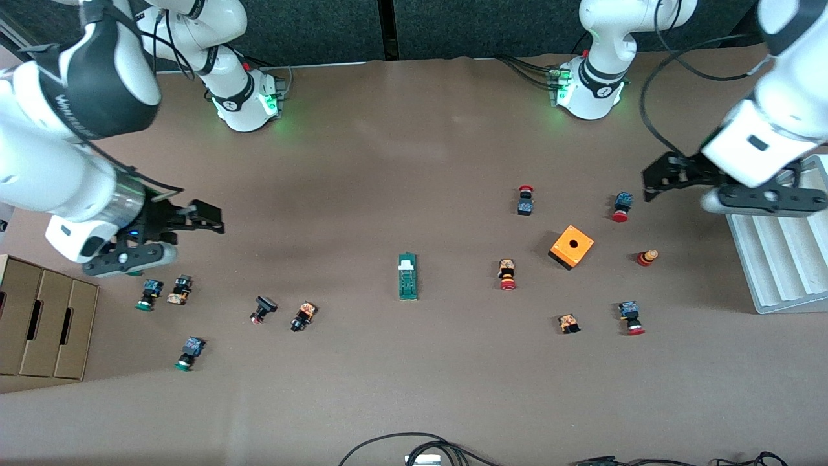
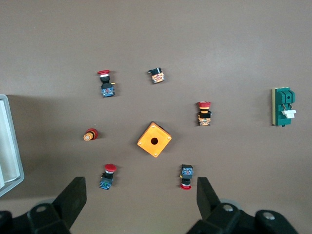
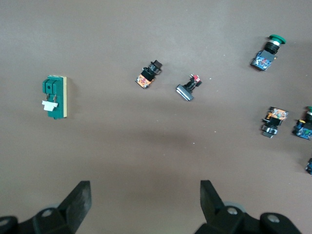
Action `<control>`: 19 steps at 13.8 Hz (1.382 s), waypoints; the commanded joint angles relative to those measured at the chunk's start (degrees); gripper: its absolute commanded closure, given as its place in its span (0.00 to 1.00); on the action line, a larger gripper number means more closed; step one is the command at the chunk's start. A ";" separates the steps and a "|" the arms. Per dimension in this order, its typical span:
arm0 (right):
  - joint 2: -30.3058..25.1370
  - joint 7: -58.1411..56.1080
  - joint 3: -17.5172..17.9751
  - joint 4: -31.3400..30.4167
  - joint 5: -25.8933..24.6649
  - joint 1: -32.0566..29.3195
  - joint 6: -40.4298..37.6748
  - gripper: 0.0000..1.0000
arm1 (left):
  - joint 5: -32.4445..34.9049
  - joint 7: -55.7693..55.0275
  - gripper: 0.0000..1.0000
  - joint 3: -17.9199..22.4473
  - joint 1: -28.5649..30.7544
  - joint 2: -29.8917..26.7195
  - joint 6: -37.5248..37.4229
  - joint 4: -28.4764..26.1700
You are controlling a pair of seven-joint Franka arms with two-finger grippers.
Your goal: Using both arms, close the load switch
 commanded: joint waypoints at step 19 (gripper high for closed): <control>0.04 -16.41 -1.54 -0.15 -1.50 -10.72 0.34 0.00 | 26.56 -53.06 0.01 -4.69 -40.56 0.10 11.22 -2.32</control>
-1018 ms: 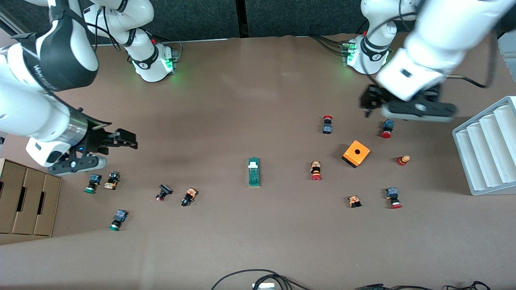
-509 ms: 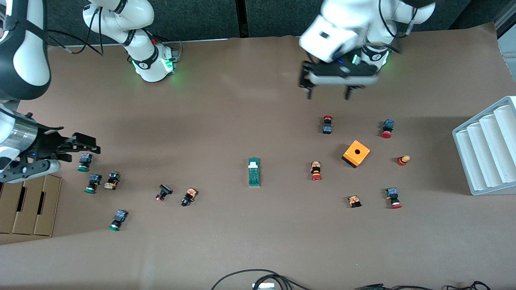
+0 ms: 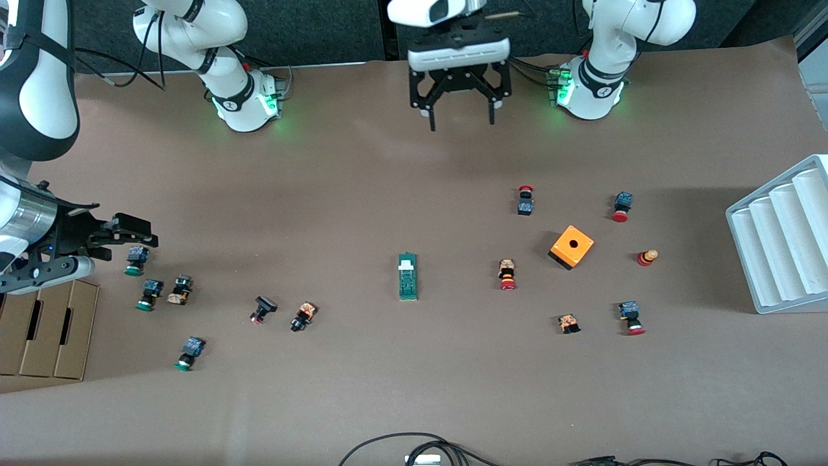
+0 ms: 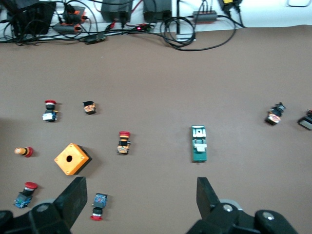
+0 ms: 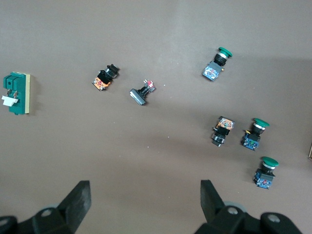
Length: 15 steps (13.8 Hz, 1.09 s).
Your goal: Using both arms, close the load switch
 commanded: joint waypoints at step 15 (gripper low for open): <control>-2.99 0.28 -0.75 0.00 -0.41 -5.62 -4.51 0.00 | 25.03 -44.52 0.01 -2.24 -24.62 2.96 3.32 -10.06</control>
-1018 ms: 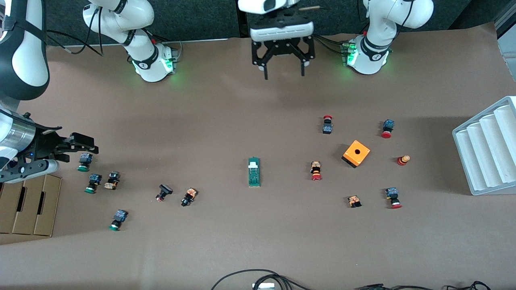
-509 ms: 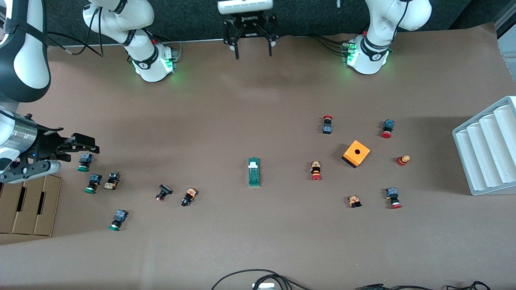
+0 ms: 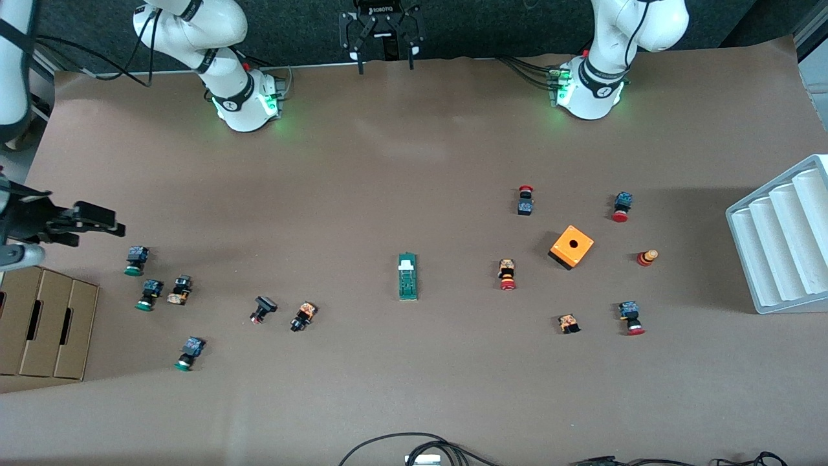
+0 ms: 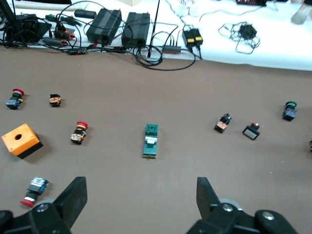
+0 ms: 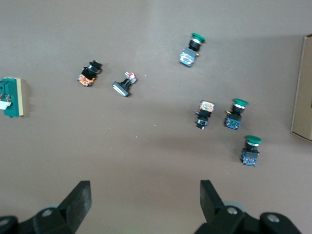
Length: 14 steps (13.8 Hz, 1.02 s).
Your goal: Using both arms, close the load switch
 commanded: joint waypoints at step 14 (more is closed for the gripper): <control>2.82 3.93 1.32 -0.16 -0.54 4.90 1.80 0.00 | 34.21 -34.77 0.01 0.71 -5.14 20.53 -0.27 -7.53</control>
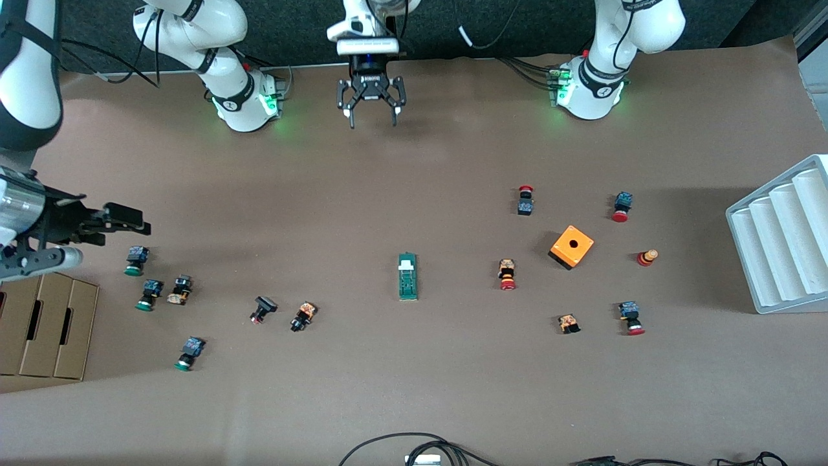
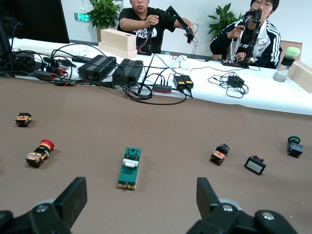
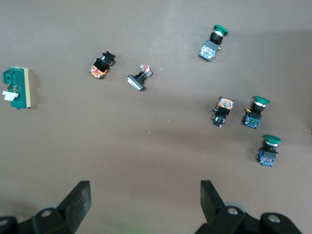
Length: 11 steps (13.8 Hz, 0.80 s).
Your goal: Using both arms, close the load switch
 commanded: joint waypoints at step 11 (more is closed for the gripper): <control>5.67 11.96 -0.04 0.32 -0.19 7.44 5.88 0.01 | 20.33 -12.63 0.01 0.46 5.62 17.32 -5.49 2.31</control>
